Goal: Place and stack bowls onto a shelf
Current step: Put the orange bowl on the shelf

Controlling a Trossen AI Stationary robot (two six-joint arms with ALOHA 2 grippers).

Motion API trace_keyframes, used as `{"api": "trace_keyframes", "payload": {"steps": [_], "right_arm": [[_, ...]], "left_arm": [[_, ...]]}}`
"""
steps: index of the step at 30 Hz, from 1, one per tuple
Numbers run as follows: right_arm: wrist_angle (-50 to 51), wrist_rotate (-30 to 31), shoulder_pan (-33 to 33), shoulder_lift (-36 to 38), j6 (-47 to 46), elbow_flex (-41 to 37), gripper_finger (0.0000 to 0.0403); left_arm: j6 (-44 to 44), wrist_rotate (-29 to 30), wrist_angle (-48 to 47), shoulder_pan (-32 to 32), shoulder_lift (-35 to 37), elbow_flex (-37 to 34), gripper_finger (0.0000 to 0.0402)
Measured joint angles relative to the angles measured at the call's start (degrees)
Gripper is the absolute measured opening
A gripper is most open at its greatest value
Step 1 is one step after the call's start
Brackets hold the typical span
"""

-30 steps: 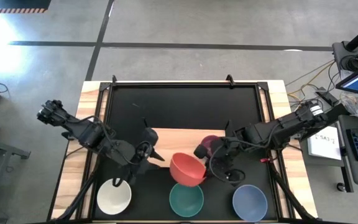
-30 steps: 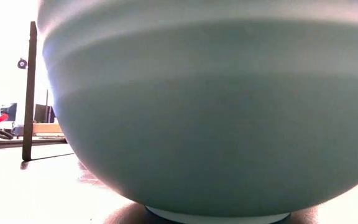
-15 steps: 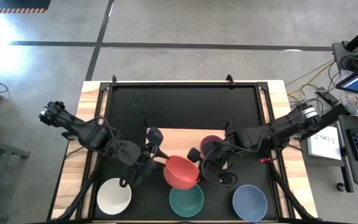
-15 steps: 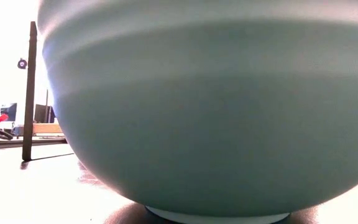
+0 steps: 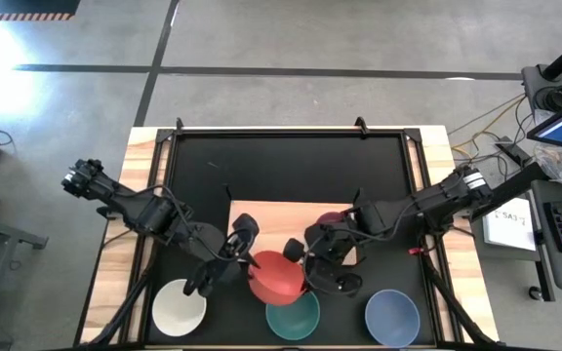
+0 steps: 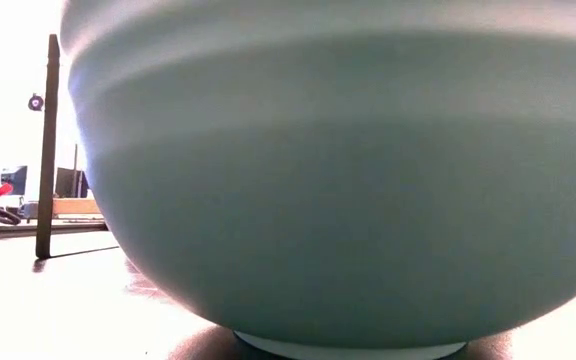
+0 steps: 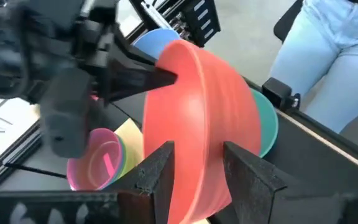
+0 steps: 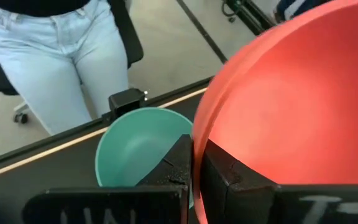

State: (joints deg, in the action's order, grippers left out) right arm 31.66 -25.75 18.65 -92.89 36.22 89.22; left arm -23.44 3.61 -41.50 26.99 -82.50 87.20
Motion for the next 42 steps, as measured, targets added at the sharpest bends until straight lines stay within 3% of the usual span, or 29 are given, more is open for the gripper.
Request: {"api": "trace_keyframes", "payload": {"steps": [5, 11, 17, 24, 32, 42], "right_arm": [[4.81, 0.26, -0.27, -3.63, 1.89, 3.89, 0.0008], [7.17, -0.19, -1.33, -4.85, 3.26, 8.61, 0.0009], [9.10, 0.01, -2.28, -5.28, 3.37, 10.48, 0.0009], [12.21, 0.43, -3.39, -5.39, 2.19, 10.59, 0.0009], [13.42, 0.53, -4.53, -5.18, 1.78, 10.59, 0.0008], [12.55, 0.38, -5.63, -5.17, 2.32, 10.59, 0.0008]], "left_arm": [[0.37, -0.47, -0.12, 0.03, -0.04, -0.02, 0.0119], [1.98, -7.81, -1.33, -0.16, -1.01, -0.02, 0.0119], [2.83, -7.38, -3.81, -0.51, -2.21, 0.02, 0.0119], [3.19, -1.47, -5.15, -0.53, 0.31, 0.05, 0.0119], [3.31, -1.50, -5.00, -0.44, 3.04, 0.17, 0.0119], [3.43, -3.62, -5.16, -0.99, 0.69, -0.25, 0.0119]]}}
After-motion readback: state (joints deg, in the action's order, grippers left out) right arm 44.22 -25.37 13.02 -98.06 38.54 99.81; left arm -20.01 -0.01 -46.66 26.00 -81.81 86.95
